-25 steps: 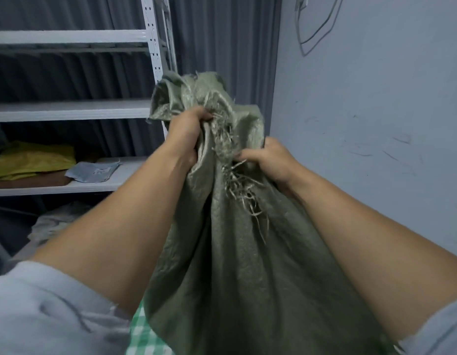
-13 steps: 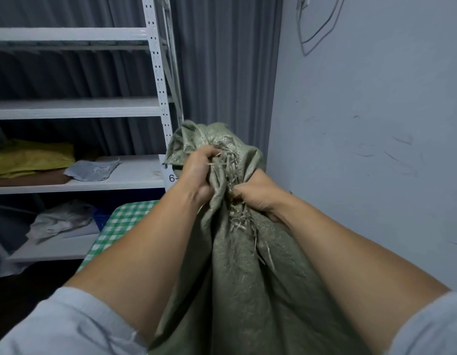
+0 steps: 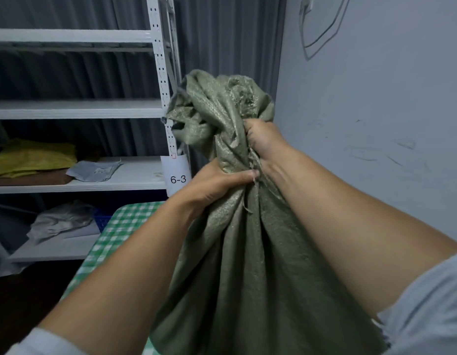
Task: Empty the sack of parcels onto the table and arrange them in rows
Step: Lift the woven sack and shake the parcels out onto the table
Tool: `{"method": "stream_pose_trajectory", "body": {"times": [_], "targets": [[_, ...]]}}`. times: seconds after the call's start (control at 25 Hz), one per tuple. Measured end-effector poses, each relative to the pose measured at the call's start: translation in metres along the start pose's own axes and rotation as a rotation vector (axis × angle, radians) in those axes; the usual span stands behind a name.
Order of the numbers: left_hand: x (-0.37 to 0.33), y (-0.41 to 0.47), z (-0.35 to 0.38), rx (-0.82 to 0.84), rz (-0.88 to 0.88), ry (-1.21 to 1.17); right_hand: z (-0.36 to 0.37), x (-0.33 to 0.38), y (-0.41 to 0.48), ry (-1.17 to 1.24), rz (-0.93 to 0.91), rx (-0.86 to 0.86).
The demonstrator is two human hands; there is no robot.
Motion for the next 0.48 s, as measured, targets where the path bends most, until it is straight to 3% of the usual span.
{"method": "stream_pose_trajectory", "body": {"times": [0.16,0.24,0.4,0.48], "targets": [[0.012,0.006,-0.004,-0.213,-0.073,-0.097,-0.003,-0.011,-0.007,0.039,0.194,0.112],[0.012,0.007,-0.008,-0.313,-0.105,-0.145,-0.009,-0.006,-0.009,-0.008,0.163,0.177],[-0.043,0.009,-0.041,-0.472,-0.084,-0.367,-0.037,0.011,-0.016,-0.478,-0.075,0.321],[-0.071,0.013,-0.058,-0.482,-0.08,-0.406,-0.042,0.005,-0.02,-0.652,-0.073,0.47]]}}
Point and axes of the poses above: each hand's wrist, its own y-axis towards the middle knuckle, its own z-axis out of the palm, x = y × z, the point moved 5 cm from there along y, towards the middle knuckle, and after that the axes turned 12 degrees about -z, right-handed, at the moved point
